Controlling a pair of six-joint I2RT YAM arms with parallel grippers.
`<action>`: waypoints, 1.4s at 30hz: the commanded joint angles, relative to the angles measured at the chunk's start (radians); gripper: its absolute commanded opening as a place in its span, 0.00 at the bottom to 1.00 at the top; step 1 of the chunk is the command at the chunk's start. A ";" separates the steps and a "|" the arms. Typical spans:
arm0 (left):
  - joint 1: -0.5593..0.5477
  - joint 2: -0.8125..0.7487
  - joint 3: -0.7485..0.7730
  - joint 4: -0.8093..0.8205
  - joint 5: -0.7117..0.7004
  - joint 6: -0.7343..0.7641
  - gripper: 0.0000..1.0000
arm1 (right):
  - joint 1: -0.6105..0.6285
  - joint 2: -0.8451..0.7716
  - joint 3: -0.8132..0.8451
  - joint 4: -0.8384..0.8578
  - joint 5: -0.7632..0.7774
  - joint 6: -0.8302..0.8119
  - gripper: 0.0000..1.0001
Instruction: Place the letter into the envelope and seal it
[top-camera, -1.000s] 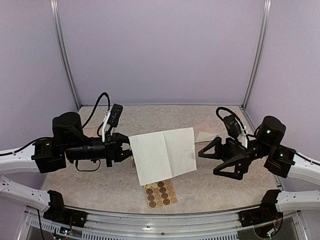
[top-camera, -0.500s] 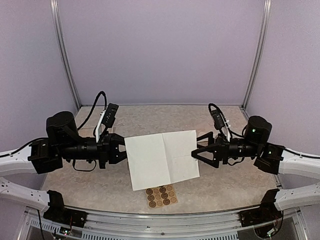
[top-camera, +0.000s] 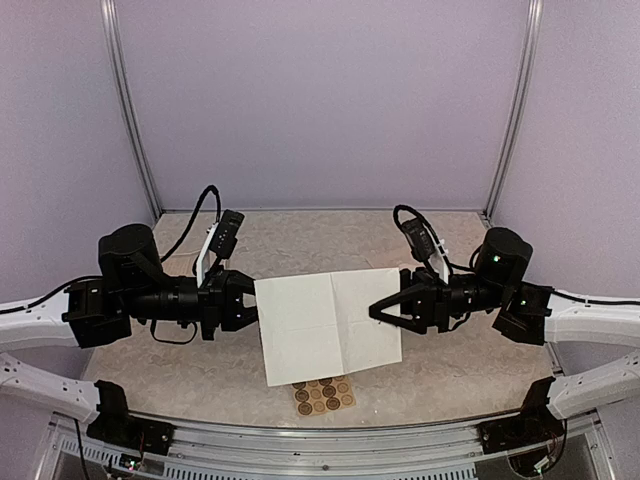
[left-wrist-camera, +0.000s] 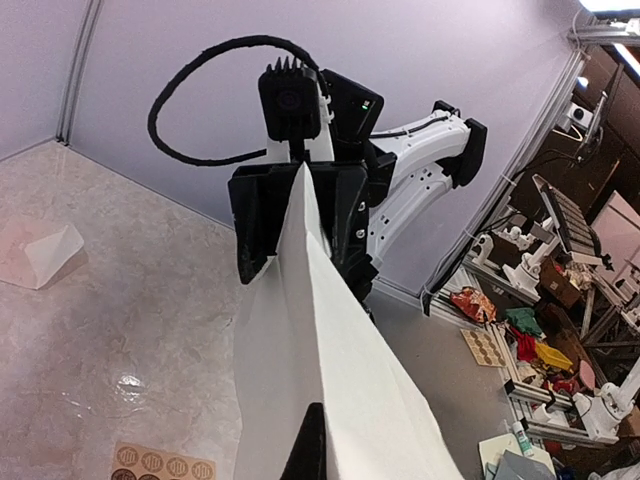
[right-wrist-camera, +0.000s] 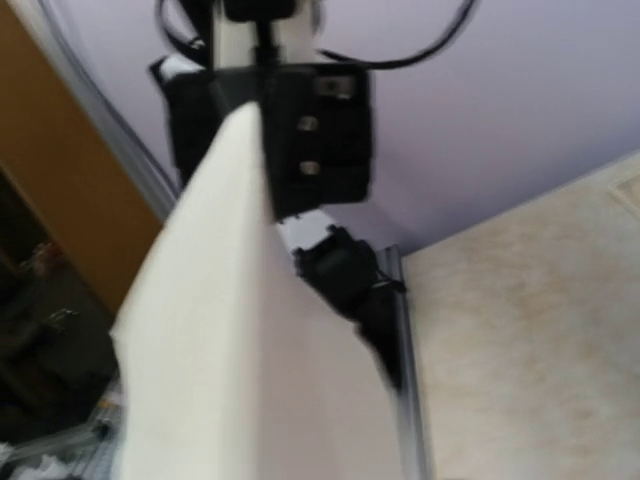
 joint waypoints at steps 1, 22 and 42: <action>0.006 0.005 -0.014 0.039 0.002 -0.005 0.00 | 0.020 0.017 0.017 0.078 -0.063 0.022 0.27; 0.018 -0.158 -0.038 -0.135 -0.474 -0.032 0.57 | 0.012 -0.042 0.118 -0.393 0.469 -0.027 0.00; -0.068 0.138 -0.030 0.189 -0.214 -0.100 0.59 | 0.114 0.072 0.161 -0.147 0.142 -0.071 0.00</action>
